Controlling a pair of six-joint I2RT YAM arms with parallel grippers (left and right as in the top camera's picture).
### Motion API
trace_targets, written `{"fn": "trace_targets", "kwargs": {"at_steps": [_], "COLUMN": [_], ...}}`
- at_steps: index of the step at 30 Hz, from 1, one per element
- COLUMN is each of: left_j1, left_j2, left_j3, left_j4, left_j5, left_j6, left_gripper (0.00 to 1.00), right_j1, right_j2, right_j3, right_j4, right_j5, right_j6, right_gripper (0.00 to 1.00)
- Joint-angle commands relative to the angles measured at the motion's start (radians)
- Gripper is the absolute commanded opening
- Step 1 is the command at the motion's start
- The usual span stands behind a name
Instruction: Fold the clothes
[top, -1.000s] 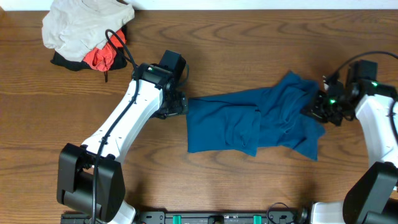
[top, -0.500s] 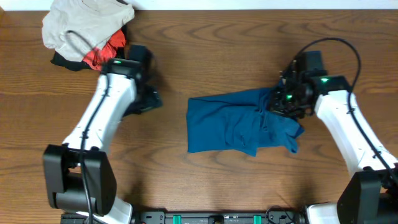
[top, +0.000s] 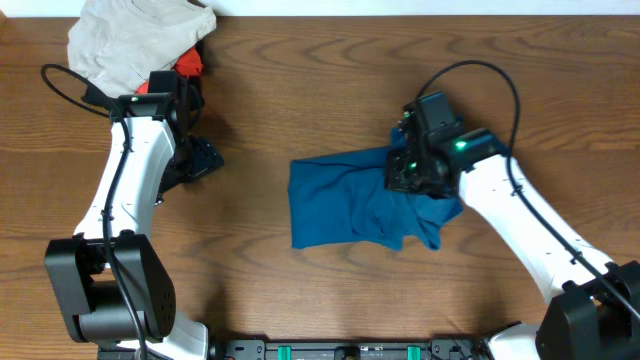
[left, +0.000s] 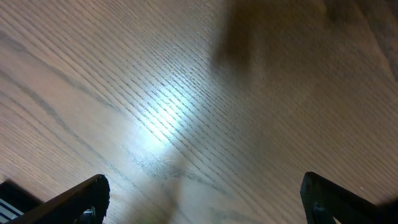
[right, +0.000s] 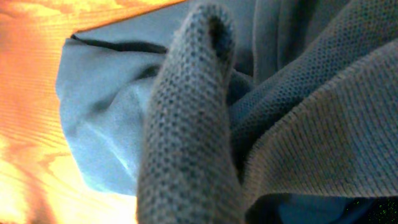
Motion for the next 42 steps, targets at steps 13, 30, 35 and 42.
{"fn": "trace_targets", "kwargs": {"at_steps": [13, 30, 35, 42], "left_j1": [0.001, 0.002, 0.005, 0.005], "left_j2": [0.003, 0.003, 0.003, 0.003], "left_j3": [-0.039, -0.073, -0.098, -0.101], "left_j4": [0.055, 0.067, 0.068, 0.069], "left_j5": [0.002, -0.024, -0.025, -0.054], "left_j6": [0.009, 0.005, -0.006, -0.007], "left_gripper": [0.98, 0.98, 0.98, 0.98], "right_j1": [0.216, 0.369, 0.431, 0.508], "right_j2": [-0.021, 0.039, 0.093, 0.172], "right_j3": [0.152, 0.215, 0.215, 0.215], "right_j4": [-0.003, -0.029, 0.002, 0.017], "right_j5": [0.222, 0.343, 0.343, 0.34], "right_j6": [0.087, 0.077, 0.063, 0.064], "right_gripper": [0.01, 0.01, 0.03, 0.03]}}
